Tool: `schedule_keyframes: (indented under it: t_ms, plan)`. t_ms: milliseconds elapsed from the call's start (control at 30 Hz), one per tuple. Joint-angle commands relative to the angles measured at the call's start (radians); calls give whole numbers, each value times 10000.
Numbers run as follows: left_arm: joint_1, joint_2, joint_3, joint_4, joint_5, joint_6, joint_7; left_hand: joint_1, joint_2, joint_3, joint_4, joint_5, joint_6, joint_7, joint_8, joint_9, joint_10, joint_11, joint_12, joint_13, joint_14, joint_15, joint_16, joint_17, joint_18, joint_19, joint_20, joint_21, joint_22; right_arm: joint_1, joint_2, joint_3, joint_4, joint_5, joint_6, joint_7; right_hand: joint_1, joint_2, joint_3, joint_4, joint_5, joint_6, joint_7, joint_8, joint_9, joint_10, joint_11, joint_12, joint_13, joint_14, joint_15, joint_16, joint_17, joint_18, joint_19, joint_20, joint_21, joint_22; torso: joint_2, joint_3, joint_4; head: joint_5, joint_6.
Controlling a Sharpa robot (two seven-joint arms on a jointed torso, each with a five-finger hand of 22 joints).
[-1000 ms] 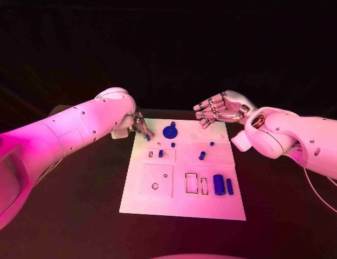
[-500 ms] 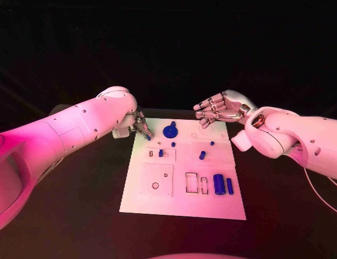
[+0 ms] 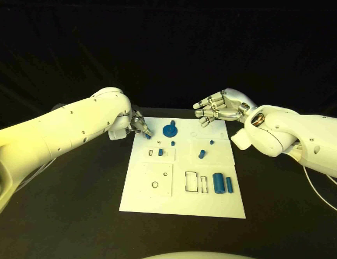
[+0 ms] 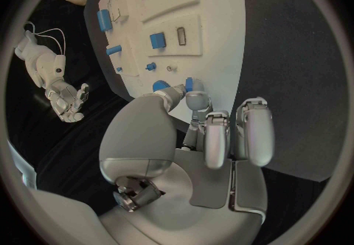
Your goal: Assemble the parts on the task board
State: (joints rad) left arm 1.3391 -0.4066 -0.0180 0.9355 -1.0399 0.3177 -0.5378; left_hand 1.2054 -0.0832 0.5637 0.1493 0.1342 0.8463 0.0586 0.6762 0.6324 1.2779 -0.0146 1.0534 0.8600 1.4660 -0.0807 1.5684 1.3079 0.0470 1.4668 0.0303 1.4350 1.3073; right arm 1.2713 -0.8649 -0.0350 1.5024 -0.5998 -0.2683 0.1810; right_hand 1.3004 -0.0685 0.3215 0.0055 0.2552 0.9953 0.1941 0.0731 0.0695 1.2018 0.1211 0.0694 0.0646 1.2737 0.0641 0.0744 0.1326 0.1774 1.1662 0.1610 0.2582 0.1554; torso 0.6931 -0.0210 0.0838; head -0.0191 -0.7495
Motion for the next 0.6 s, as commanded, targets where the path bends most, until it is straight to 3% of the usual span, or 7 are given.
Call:
schedule_keyframes:
  t_ms: [33, 233, 367, 533, 600]
  plan:
    - [26, -334, 3, 607, 701, -981, 407, -131, -26, 1794, -1687, 71, 19, 4, 58, 35, 73, -39, -22, -13, 1048, 26, 24, 2629, -32, 247, 11, -12, 1051, -6, -11, 1, 17, -18, 59, 48, -52, 17, -17, -28, -23, 1, 64, -40, -14, -18, 81, -29, -14, 20, 75, -48, -18, 37, 37, 37, -76, -17, -32, 16, 45, -19, -21]
    - [3, -1096, -16, 1905, 764, -1696, 641, -201, -86, 1901, -1740, 104, 48, -11, 96, 52, 114, -55, -11, -13, 1048, 15, 24, 2629, -44, 272, 2, 24, 1097, -6, -39, 0, 14, 3, 68, 40, -58, 14, -20, -25, -23, -6, 68, -44, -15, -24, 85, -31, -14, 14, 79, -54, -21, 36, 34, 40, -84, -22, -68, 18, 83, -41, -45]
    - [-138, -1534, -25, 2687, 335, -1748, 679, -237, -128, 1961, -1774, 122, 70, -22, 112, 55, 159, -66, 18, 16, 1048, 6, 24, 2629, -60, 305, -7, 76, 1158, -6, -48, 0, 13, 24, 80, 41, -58, 14, -20, -25, -23, -6, 68, -44, -15, -24, 85, -31, -14, 14, 79, -54, -21, 36, 34, 40, -84, -22, -81, 6, 109, -35, -67]
    - [-373, -1808, -29, 3142, -226, -1856, 799, -244, -138, 1976, -1783, 124, 76, -25, 115, 54, 169, -69, 24, 22, 1048, 4, 24, 2629, -61, 307, -9, 79, 1161, -9, -40, 0, 0, 38, 91, 49, -58, 14, -20, -25, -23, -6, 68, -44, -15, -24, 85, -31, -14, 14, 79, -54, -21, 36, 34, 40, -84, -22, -67, 4, 92, -5, -74]
    - [-465, -1856, -36, 3216, -422, -1963, 909, -254, -156, 1994, -1795, 126, 85, -29, 119, 53, 185, -73, 33, 30, 1048, 1, 24, 2629, -62, 311, -12, 84, 1168, -11, -34, 0, -7, 41, 93, 51, -58, 14, -20, -25, -23, -6, 68, -44, -15, -24, 85, -31, -14, 14, 79, -54, -21, 36, 34, 40, -84, -22, -60, 0, 87, -69, -51]
